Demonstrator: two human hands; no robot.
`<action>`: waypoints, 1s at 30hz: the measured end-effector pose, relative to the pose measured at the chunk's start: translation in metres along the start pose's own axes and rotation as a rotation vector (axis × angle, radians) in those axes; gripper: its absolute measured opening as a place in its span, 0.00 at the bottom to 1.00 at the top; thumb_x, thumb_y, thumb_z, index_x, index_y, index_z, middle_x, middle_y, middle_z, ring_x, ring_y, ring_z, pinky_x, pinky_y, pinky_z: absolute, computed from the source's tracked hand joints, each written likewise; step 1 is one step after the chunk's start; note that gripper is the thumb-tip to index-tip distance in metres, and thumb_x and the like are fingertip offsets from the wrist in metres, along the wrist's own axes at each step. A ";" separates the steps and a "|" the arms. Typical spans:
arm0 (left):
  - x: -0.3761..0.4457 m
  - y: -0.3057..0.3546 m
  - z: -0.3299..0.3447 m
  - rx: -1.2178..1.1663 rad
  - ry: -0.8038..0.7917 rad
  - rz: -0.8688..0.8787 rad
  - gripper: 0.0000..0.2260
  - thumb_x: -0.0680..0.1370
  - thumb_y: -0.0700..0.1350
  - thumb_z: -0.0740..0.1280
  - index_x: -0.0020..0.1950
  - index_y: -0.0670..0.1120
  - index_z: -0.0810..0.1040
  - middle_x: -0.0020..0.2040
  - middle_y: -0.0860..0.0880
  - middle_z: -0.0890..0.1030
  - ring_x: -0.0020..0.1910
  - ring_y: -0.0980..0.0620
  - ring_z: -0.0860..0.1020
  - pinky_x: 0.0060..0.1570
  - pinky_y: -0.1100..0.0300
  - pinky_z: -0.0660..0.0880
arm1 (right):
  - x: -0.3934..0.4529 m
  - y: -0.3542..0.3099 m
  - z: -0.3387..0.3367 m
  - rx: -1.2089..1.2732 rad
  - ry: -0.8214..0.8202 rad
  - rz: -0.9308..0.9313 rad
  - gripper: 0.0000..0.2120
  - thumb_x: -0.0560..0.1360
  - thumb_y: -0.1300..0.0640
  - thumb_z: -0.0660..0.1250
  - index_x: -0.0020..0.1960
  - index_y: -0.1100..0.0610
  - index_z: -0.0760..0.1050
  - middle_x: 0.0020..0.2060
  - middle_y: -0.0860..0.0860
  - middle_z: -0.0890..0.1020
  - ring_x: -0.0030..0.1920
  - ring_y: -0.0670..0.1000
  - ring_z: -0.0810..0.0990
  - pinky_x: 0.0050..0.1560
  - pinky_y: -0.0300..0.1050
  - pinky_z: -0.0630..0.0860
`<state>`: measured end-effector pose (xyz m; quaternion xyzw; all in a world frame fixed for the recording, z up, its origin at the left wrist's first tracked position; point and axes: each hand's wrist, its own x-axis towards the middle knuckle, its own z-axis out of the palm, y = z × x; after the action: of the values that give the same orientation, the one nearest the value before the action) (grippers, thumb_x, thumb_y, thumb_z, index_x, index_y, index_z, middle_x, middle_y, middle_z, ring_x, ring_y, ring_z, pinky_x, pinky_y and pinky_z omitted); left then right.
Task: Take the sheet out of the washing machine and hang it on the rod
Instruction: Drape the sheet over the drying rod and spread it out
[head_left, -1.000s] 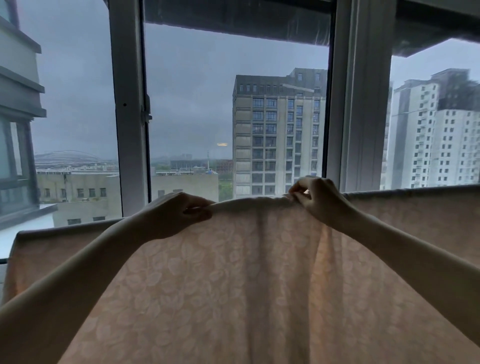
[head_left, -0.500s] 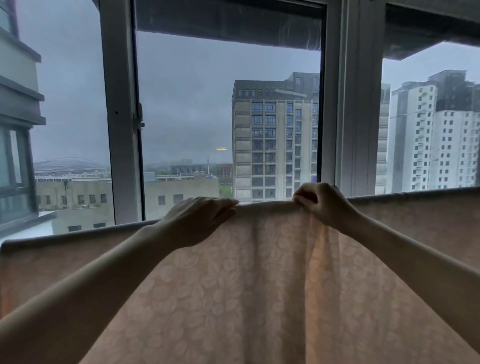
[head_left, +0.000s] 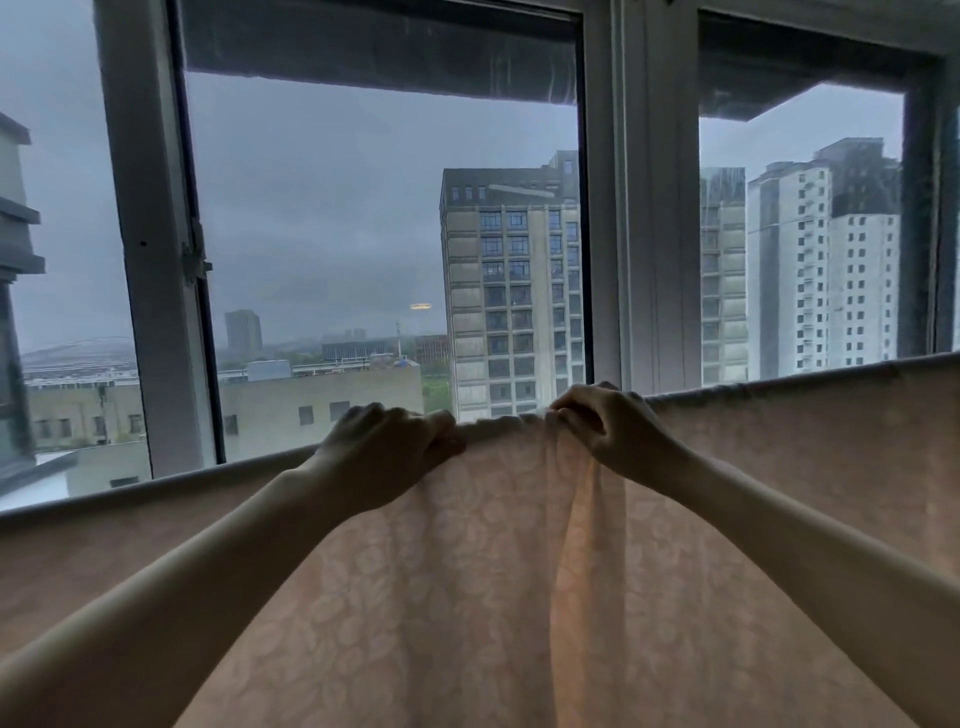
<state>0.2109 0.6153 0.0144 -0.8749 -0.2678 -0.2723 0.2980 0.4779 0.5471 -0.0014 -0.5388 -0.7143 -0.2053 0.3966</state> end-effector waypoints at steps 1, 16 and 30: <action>-0.002 -0.001 0.000 0.000 0.010 0.000 0.19 0.79 0.63 0.49 0.55 0.54 0.74 0.45 0.52 0.83 0.45 0.48 0.82 0.43 0.56 0.73 | -0.001 0.007 -0.002 0.005 -0.007 0.006 0.07 0.77 0.57 0.65 0.53 0.56 0.79 0.44 0.50 0.81 0.44 0.44 0.76 0.43 0.27 0.68; 0.010 0.024 0.024 0.167 0.225 0.144 0.18 0.79 0.46 0.62 0.70 0.50 0.71 0.51 0.52 0.82 0.37 0.51 0.82 0.30 0.55 0.79 | 0.000 0.047 -0.013 0.087 0.065 0.003 0.05 0.75 0.57 0.69 0.49 0.54 0.82 0.41 0.42 0.82 0.40 0.32 0.76 0.42 0.24 0.70; 0.039 0.049 0.048 0.162 0.294 0.167 0.27 0.71 0.37 0.74 0.69 0.47 0.73 0.53 0.49 0.83 0.32 0.52 0.80 0.23 0.59 0.75 | -0.012 0.078 -0.051 0.123 -0.070 0.115 0.09 0.75 0.61 0.67 0.54 0.54 0.80 0.45 0.41 0.80 0.47 0.30 0.77 0.49 0.22 0.70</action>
<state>0.2850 0.6256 -0.0116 -0.8180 -0.1689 -0.3490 0.4250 0.5690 0.5292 0.0091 -0.5605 -0.7068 -0.1191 0.4149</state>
